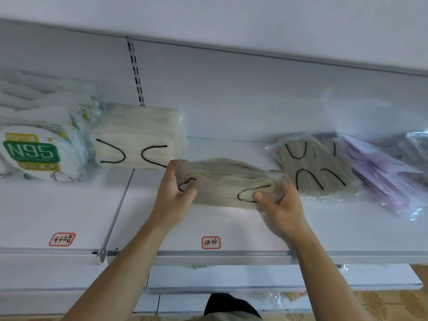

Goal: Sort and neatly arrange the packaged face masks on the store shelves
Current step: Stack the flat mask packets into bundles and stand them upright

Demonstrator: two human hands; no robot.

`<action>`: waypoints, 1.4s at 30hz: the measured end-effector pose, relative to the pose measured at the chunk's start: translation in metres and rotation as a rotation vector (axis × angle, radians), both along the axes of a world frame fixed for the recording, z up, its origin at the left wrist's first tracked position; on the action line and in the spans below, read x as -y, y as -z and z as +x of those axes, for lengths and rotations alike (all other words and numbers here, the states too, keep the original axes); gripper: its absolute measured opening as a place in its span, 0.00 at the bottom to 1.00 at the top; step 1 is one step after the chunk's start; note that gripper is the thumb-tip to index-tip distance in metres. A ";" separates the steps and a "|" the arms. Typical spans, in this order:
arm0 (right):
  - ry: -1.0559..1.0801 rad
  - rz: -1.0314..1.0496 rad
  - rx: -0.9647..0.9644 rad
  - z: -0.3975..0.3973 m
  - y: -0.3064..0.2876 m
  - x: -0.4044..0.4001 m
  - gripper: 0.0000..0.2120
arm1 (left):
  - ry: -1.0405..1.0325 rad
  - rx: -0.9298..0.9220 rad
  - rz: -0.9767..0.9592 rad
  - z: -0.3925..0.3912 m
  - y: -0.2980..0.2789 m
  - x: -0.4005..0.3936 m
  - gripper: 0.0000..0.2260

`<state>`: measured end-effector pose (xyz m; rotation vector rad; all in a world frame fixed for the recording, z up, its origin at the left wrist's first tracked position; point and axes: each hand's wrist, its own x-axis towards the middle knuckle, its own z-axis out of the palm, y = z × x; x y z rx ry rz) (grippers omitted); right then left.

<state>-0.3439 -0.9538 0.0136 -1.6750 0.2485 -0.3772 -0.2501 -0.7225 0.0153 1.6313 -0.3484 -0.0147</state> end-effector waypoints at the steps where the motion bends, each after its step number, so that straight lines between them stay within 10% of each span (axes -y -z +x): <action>1: 0.036 -0.019 0.002 0.005 -0.002 0.003 0.17 | -0.042 0.023 -0.005 0.003 0.000 0.002 0.16; 7: 0.168 -0.185 0.035 0.078 -0.013 0.046 0.25 | -0.253 0.048 0.017 0.006 0.006 0.010 0.15; 16: 0.109 -0.216 -0.164 0.184 -0.002 0.059 0.23 | 0.177 0.458 1.019 0.059 0.020 0.095 0.21; 29: 0.248 -0.224 -0.177 0.184 0.002 0.017 0.48 | 0.028 0.394 0.997 0.076 0.028 0.090 0.20; 35: 0.313 -0.335 -0.049 0.132 -0.013 0.021 0.37 | 0.036 0.387 0.993 0.075 0.029 0.088 0.20; 42: 0.450 -0.957 0.024 0.019 0.000 0.108 0.21 | 0.108 0.443 1.086 0.071 0.033 0.092 0.19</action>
